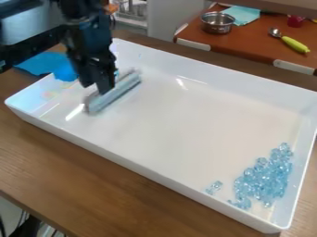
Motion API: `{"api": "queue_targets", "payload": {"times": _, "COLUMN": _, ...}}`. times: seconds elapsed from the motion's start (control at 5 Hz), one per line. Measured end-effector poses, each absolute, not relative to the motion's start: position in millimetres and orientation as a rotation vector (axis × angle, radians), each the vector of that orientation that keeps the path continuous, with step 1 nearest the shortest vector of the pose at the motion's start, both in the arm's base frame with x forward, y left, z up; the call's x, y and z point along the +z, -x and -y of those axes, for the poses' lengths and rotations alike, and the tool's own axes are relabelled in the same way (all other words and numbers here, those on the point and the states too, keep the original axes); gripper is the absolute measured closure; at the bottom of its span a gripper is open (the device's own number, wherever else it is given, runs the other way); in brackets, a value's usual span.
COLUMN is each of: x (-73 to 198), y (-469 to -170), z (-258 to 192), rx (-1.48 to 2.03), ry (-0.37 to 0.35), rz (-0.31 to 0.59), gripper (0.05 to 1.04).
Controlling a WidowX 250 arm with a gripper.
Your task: Sweep into pile
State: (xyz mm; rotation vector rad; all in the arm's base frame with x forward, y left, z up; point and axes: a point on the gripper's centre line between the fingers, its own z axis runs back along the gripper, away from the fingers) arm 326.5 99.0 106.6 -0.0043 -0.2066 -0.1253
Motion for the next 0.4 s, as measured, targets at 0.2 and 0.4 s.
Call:
{"api": "queue_targets", "payload": {"times": 0.2, "x": 93.4, "y": -324.6, "z": -101.9, "rx": -0.071, "ry": -0.001, "rz": 0.166, "gripper": 0.092}}
{"api": "queue_targets", "payload": {"times": 0.4, "x": 94.2, "y": -315.8, "z": -95.1, "rx": -0.045, "ry": 0.044, "rz": 0.114, "gripper": 0.08}}
